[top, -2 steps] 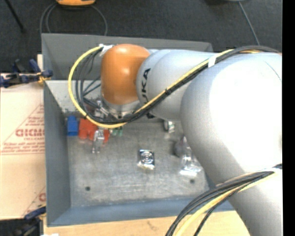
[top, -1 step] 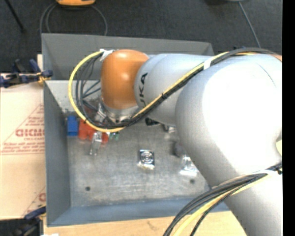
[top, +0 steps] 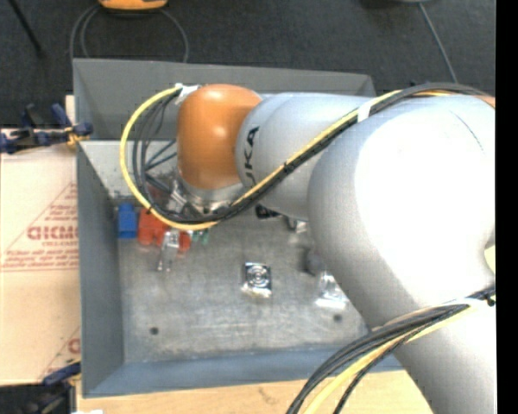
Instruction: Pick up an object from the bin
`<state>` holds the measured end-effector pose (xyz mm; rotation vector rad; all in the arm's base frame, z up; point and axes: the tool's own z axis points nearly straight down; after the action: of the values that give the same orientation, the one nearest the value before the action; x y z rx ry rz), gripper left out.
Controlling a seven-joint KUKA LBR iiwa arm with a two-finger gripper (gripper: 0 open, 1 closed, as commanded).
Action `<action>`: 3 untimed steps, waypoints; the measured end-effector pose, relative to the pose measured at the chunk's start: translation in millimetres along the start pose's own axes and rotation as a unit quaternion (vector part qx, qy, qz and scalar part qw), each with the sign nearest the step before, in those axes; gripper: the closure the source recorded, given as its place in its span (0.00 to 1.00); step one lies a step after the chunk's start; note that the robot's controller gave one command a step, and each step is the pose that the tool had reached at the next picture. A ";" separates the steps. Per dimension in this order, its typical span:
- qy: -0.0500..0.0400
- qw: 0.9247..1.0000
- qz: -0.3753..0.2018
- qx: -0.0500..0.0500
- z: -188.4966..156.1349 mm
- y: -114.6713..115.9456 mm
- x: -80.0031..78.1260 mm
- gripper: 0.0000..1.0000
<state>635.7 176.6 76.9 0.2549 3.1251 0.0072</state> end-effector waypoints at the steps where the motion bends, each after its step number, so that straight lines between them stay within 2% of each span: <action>1: 0.000 1.000 0.000 0.000 -1.1 0.0 -1.6 0.00; 2: -0.003 0.998 0.057 -0.001 2.0 3.7 1.8 0.00; 3: -0.005 0.998 0.058 -0.002 0.6 3.4 0.1 1.00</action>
Offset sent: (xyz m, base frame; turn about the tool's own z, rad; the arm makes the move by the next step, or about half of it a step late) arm 0.0000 0.0000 0.0000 0.0000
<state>636.1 179.9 76.3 0.4331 3.0944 0.0114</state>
